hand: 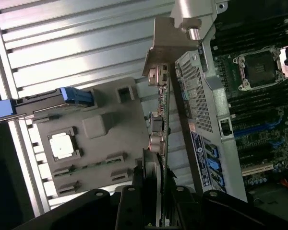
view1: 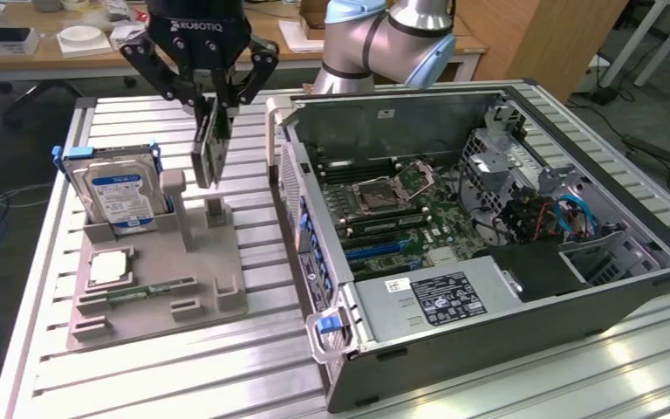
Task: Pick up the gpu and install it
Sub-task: 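Pick up the gpu and move the gpu toward the slot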
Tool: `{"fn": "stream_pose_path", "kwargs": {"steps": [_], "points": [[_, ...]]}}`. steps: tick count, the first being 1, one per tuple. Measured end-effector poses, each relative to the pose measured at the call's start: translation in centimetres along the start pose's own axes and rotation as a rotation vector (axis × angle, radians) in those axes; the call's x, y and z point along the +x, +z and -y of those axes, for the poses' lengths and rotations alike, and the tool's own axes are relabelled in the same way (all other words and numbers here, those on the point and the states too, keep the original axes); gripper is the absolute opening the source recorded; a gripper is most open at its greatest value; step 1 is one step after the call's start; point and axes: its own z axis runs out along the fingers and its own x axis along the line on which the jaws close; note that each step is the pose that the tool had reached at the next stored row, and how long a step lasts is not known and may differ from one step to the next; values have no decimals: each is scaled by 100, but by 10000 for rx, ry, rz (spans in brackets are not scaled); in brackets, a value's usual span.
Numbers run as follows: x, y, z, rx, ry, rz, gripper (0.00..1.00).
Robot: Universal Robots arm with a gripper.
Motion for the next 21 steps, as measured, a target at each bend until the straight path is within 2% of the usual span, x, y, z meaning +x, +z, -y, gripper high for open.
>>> {"fn": "stream_pose_path", "kwargs": {"steps": [5,16,21], "points": [[-119,4,-29,-2,-218,-6,27],[-216,11,-52,-15,-1274,-25,27],[-313,13,-76,-17,-1356,-28,27]]}}
